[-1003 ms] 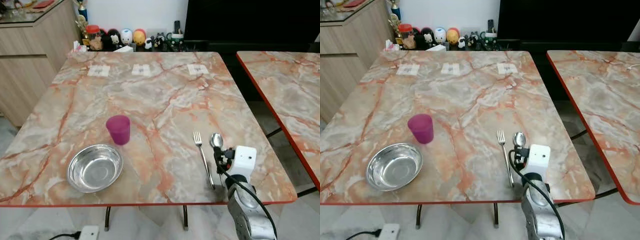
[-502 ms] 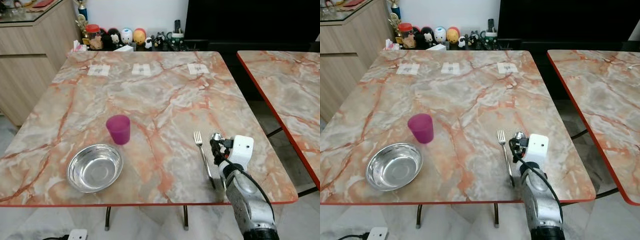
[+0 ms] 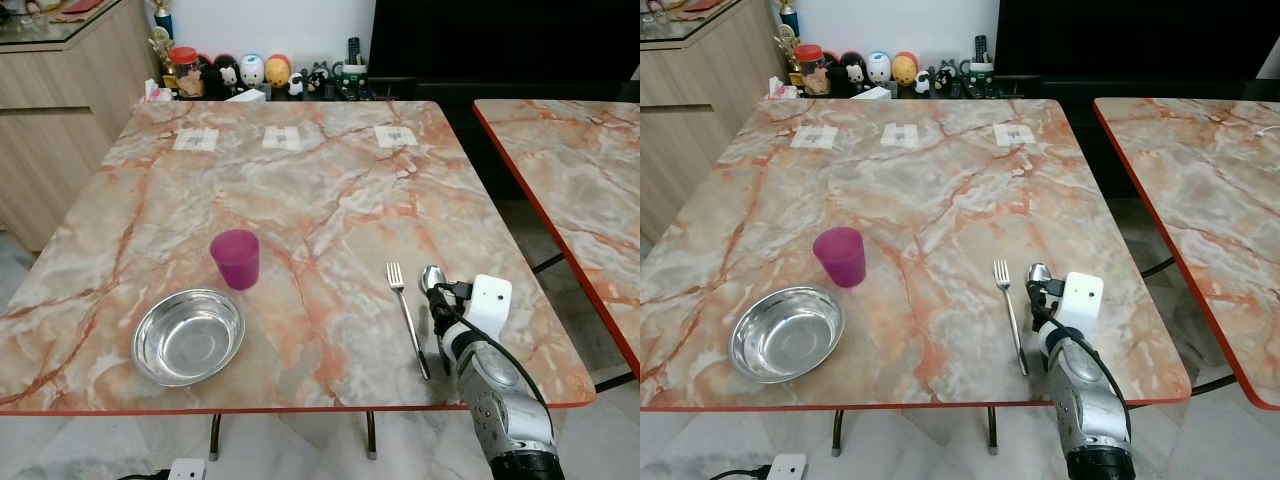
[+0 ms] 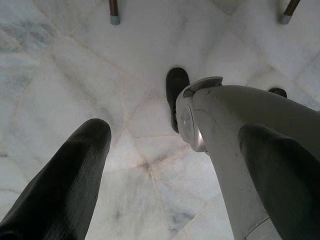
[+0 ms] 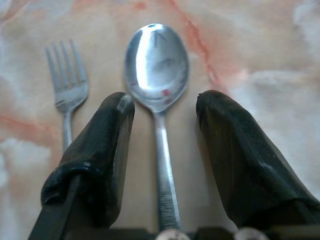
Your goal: Setting the table
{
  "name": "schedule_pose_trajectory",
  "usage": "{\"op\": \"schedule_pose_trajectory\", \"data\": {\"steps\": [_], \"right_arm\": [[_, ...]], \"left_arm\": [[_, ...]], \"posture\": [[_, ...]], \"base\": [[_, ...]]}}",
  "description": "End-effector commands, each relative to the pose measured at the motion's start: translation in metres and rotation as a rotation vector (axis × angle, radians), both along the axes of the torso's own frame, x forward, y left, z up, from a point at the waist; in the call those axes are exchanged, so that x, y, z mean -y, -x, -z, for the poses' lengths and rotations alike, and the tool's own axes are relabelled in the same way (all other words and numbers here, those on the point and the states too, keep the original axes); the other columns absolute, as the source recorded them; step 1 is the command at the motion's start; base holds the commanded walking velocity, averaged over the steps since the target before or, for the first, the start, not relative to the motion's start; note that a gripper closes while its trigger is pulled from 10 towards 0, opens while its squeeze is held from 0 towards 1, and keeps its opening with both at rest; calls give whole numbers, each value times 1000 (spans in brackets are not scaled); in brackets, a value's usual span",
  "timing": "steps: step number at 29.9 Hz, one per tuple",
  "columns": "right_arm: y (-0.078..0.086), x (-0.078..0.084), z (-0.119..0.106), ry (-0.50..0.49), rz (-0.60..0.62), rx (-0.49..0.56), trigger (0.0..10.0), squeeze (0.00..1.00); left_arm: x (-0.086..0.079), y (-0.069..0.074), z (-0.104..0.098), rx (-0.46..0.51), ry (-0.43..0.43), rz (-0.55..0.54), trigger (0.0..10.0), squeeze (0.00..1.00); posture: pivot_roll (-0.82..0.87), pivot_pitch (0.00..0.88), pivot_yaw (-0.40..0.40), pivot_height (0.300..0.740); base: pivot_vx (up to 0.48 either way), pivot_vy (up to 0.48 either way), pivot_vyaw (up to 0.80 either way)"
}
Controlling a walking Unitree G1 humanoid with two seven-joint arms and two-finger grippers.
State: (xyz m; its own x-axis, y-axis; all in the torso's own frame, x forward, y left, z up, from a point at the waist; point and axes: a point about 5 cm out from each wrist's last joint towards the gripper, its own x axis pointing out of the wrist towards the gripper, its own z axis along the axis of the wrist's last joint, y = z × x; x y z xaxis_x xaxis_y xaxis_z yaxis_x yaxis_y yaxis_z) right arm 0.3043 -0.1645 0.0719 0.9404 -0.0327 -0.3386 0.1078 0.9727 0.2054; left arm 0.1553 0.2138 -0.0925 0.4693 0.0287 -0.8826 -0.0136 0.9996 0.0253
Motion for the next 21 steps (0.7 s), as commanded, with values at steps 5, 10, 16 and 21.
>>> {"op": "schedule_pose_trajectory", "data": {"steps": [5, 10, 16, 21], "right_arm": [[-1, 0, 5, -11, -9, -36, 10000, 0], [0, 1, 8, -9, -7, -68, 9882, 0], [3, 2, 15, -13, -6, -95, 0, 0], [3, 2, 15, -18, -9, -98, 0, 0]], "left_arm": [[-20, 3, -3, -20, -16, 12, 10000, 0], [-44, 6, -10, -18, -30, -2, 10000, 0], [-62, 13, -13, -25, -39, -11, 10000, 0], [-56, 15, -11, -30, -33, -7, 10000, 0]], "posture": [[19, 69, -27, 740], [22, 71, -28, 740], [21, 71, -27, 740], [21, 70, -28, 740]], "base": [[0, 0, 0], [0, 0, 0], [0, 0, 0], [0, 0, 0]]}}
